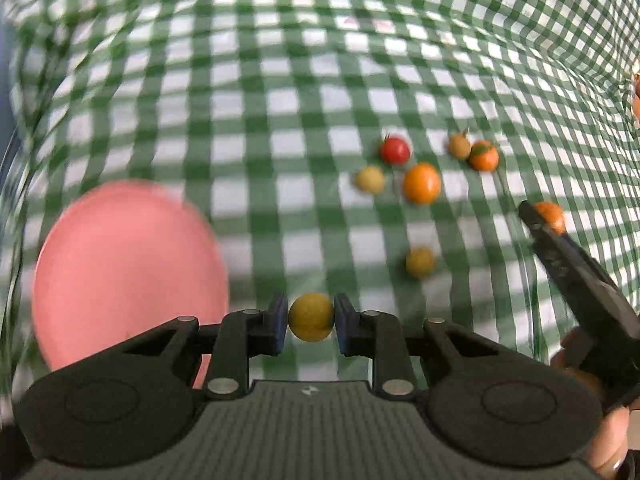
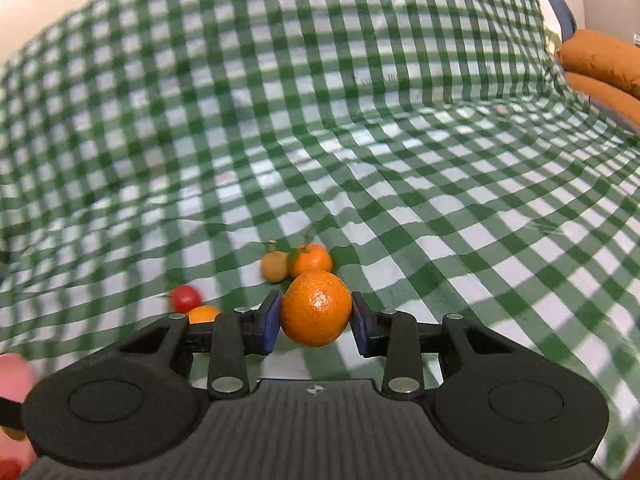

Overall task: Organize fruits
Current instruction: 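Close the right gripper on the mandarin while the left grips the yellow tomato, then carry the mandarin and yellow tomato to the pink plate and release both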

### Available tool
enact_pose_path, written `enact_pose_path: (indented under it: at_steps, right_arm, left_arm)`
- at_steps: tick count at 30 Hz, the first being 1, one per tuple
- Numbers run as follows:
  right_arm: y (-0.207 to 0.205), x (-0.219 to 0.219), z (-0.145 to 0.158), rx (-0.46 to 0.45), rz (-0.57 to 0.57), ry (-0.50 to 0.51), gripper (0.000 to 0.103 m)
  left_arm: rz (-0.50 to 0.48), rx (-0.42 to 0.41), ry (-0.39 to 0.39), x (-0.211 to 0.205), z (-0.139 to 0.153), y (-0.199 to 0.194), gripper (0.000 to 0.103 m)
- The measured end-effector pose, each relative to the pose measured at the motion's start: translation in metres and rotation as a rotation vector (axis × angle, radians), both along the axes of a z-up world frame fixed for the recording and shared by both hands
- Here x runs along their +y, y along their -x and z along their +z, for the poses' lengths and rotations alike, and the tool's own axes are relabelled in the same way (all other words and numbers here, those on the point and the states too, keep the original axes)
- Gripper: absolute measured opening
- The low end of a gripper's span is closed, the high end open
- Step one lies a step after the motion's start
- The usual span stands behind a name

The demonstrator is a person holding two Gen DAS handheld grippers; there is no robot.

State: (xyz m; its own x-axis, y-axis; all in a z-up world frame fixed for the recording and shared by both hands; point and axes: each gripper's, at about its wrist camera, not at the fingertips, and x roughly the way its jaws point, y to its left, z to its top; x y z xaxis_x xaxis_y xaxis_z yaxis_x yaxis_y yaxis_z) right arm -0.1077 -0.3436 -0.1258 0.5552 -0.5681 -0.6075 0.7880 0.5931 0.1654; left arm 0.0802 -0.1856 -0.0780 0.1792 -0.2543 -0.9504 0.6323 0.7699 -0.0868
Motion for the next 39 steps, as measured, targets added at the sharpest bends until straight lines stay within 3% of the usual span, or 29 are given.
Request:
enact_pose_path:
  at_steps: [3,7,12,18,28,39]
  right_arm:
    - [0.024,0.036,0.023,-0.019,0.052,0.005,0.038]
    - [0.051,0.086,0.044,-0.011,0.145,-0.055,0.038]
    - [0.065,0.138,0.071,-0.017,0.311,-0.139,0.038]
    - [0.070,0.195,0.111,-0.004,0.462,-0.039,0.038]
    - [0.086,0.236,0.143,-0.006,0.488,0.064,0.038]
    - [0.094,0.261,0.154,0.001,0.514,0.113,0.038]
  left_arm:
    - [0.038,0.040,-0.021,0.032,0.005,0.015,0.028]
    - [0.069,0.030,-0.052,0.074,0.015,0.038,0.028]
    - [0.104,0.001,-0.035,0.131,0.038,0.062,0.028]
    - [0.158,-0.003,0.029,0.195,0.054,0.080,0.028]
    - [0.228,-0.014,0.114,0.262,0.069,0.103,0.028]
    - [0.241,-0.029,0.165,0.281,0.078,0.114,0.028]
